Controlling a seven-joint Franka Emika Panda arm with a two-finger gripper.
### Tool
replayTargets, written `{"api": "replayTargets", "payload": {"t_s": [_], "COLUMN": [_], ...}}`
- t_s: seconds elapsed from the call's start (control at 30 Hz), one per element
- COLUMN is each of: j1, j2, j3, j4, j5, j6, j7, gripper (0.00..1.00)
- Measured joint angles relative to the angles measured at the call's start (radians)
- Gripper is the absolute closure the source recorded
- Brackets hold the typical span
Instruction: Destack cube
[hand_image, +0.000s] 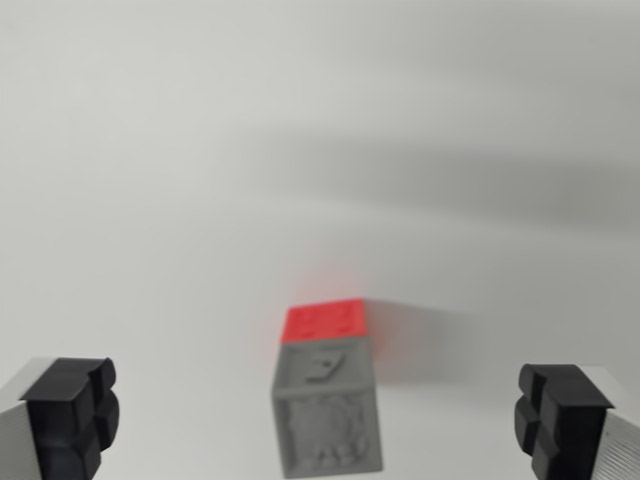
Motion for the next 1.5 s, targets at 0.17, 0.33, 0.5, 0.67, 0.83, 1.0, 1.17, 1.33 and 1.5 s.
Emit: {"api": "replayTargets", "payload": {"t_s": [0.17, 0.33, 0.5, 0.67, 0.83, 1.0, 1.17, 1.33, 1.5], "j1": [-0.001, -0.002, -0.003, -0.005, -0.005, -0.006, -0.007, -0.007, -0.006], "j2": [-0.015, -0.029, -0.038, -0.045, -0.048, -0.048, -0.044, 0.027, 0.106], "j3": [-0.002, -0.005, -0.008, -0.011, -0.016, -0.021, -0.026, -0.027, -0.027], "j4": [-0.056, -0.121, -0.174, -0.231, -0.29, -0.344, -0.392, -0.393, -0.39], "j5": [-0.004, -0.008, -0.012, -0.015, -0.021, -0.027, -0.033, -0.032, -0.02], "j6": [0.04, 0.09, 0.133, 0.181, 0.236, 0.29, 0.342, 0.415, 0.484], "j7": [-0.02, -0.045, -0.065, -0.088, -0.112, -0.134, -0.154, -0.163, -0.172], "gripper": [0.0, 0.0, 0.0, 0.0, 0.0, 0.0, 0.0, 0.0, 0.0]}}
